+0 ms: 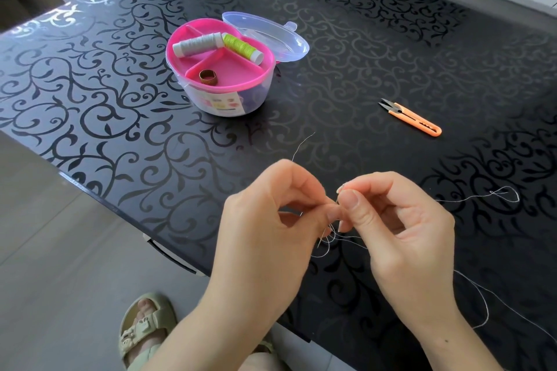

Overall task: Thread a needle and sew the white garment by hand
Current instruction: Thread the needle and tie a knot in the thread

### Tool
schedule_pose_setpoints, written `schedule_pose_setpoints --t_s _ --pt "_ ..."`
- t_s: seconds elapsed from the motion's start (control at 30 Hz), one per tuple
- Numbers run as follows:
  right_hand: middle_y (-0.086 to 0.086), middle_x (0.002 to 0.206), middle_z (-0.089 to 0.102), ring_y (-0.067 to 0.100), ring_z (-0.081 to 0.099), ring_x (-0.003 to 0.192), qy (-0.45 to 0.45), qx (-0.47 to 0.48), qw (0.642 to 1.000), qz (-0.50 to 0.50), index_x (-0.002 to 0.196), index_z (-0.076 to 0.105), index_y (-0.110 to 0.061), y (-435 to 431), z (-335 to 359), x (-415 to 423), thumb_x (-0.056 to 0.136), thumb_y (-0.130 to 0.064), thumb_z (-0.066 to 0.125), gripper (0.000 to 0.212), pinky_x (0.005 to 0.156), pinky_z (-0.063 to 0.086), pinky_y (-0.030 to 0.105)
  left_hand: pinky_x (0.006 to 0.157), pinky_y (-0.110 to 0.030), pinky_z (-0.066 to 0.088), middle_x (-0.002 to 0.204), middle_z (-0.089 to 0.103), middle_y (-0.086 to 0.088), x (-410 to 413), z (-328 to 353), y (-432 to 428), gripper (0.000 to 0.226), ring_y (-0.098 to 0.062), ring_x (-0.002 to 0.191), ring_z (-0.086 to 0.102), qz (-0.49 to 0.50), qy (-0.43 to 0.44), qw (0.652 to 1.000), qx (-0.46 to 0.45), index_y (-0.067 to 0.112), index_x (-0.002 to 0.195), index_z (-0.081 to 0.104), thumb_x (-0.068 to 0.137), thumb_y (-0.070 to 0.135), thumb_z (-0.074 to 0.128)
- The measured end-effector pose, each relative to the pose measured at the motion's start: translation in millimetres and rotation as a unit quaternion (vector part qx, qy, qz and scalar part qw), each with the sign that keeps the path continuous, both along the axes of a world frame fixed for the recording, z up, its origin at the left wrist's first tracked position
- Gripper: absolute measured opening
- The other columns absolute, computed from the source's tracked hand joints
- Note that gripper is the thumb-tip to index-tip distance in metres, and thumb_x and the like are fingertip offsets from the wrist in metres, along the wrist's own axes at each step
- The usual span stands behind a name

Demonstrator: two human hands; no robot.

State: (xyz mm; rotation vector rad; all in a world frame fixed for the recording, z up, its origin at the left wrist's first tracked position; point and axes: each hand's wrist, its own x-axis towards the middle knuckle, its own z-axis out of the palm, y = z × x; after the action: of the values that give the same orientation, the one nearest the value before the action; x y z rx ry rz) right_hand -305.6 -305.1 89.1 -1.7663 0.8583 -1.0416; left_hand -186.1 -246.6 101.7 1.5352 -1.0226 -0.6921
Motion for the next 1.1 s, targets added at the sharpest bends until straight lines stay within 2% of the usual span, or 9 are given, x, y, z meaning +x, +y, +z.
schedule_pose_setpoints --t_s 0.17,0.3,0.53,0.67,0.87,0.93,1.0,1.1 --pt "-0.005 0.072 0.067 0.009 0.064 0.063 -0.004 0.021 1.000 0.002 0.080 0.066 -0.023 0.3 -0.1 0.0 0.085 -0.026 0.061 0.008 0.060 0.047 0.011 0.053 -0.013 0.048 0.066 0.071 0.005 0.0 -2.0 -0.9 0.040 -0.008 0.055 0.065 0.001 0.013 1.000 -0.009 0.021 0.066 0.045 0.073 -0.003 0.076" --pt "-0.007 0.070 0.066 0.008 0.061 0.059 -0.015 0.041 0.999 0.012 0.078 0.066 -0.022 -0.6 -0.6 -0.5 0.085 -0.027 0.061 0.009 0.058 0.047 0.012 0.053 -0.014 0.050 0.066 0.070 0.005 0.4 -2.3 -0.6 0.042 -0.010 0.055 0.065 -0.008 -0.012 1.000 -0.027 0.017 0.065 0.039 0.074 -0.004 0.075" --pt "-0.012 0.063 0.061 0.004 0.053 0.054 -0.012 0.062 0.997 0.043 0.076 0.064 -0.027 -4.3 -0.4 -0.8 0.084 -0.033 0.059 0.012 0.055 0.042 0.012 0.057 -0.009 0.047 0.071 0.069 0.009 3.7 -2.0 -1.2 0.043 -0.001 0.061 0.065 -0.020 -0.084 0.994 -0.069 0.027 0.064 0.031 0.074 0.013 0.071" --pt "-0.016 0.062 0.059 0.001 0.049 0.054 -0.004 0.068 0.996 0.065 0.076 0.063 -0.027 -4.8 0.5 -1.4 0.086 -0.034 0.057 0.014 0.054 0.040 0.012 0.056 -0.014 0.050 0.076 0.069 0.013 6.4 -1.0 -0.8 0.037 -0.002 0.065 0.065 -0.026 -0.124 0.989 -0.070 0.026 0.067 0.035 0.075 0.017 0.070" --pt "-0.006 0.066 0.059 0.006 0.050 0.058 0.021 0.061 0.996 0.064 0.078 0.060 -0.029 -6.0 -0.7 -2.2 0.087 -0.038 0.054 0.014 0.055 0.043 0.013 0.056 -0.013 0.051 0.082 0.070 0.019 9.1 0.7 -1.2 0.036 -0.002 0.065 0.066 -0.032 -0.131 0.990 -0.052 0.025 0.068 0.039 0.075 0.018 0.073" --pt "-0.004 0.066 0.057 0.004 0.050 0.059 0.021 0.072 0.995 0.071 0.078 0.061 -0.029 -6.9 -0.9 -1.9 0.087 -0.039 0.053 0.016 0.057 0.043 0.013 0.058 -0.011 0.051 0.080 0.070 0.016 10.9 0.0 -0.5 0.030 -0.001 0.067 0.067 -0.035 -0.105 0.993 -0.030 0.025 0.072 0.050 0.074 0.015 0.079" --pt "-0.008 0.064 0.055 0.002 0.048 0.059 0.020 0.101 0.991 0.088 0.077 0.061 -0.029 -8.7 -1.0 -2.5 0.086 -0.042 0.054 0.017 0.058 0.042 0.012 0.063 -0.012 0.052 0.081 0.069 0.012 14.0 -0.4 -1.1 0.017 -0.003 0.075 0.067 -0.047 -0.084 0.995 -0.033 0.023 0.085 0.065 0.075 0.019 0.077" --pt "-0.008 0.063 0.056 0.004 0.047 0.059 0.004 0.173 0.976 0.135 0.077 0.064 -0.025 -13.0 -1.5 -3.8 0.082 -0.050 0.059 0.025 0.061 0.042 0.014 0.068 -0.009 0.048 0.085 0.065 0.012 19.0 -2.2 -3.8 0.015 -0.003 0.081 0.063 -0.050 -0.133 0.988 -0.059 0.018 0.095 0.072 0.082 0.023 0.065"
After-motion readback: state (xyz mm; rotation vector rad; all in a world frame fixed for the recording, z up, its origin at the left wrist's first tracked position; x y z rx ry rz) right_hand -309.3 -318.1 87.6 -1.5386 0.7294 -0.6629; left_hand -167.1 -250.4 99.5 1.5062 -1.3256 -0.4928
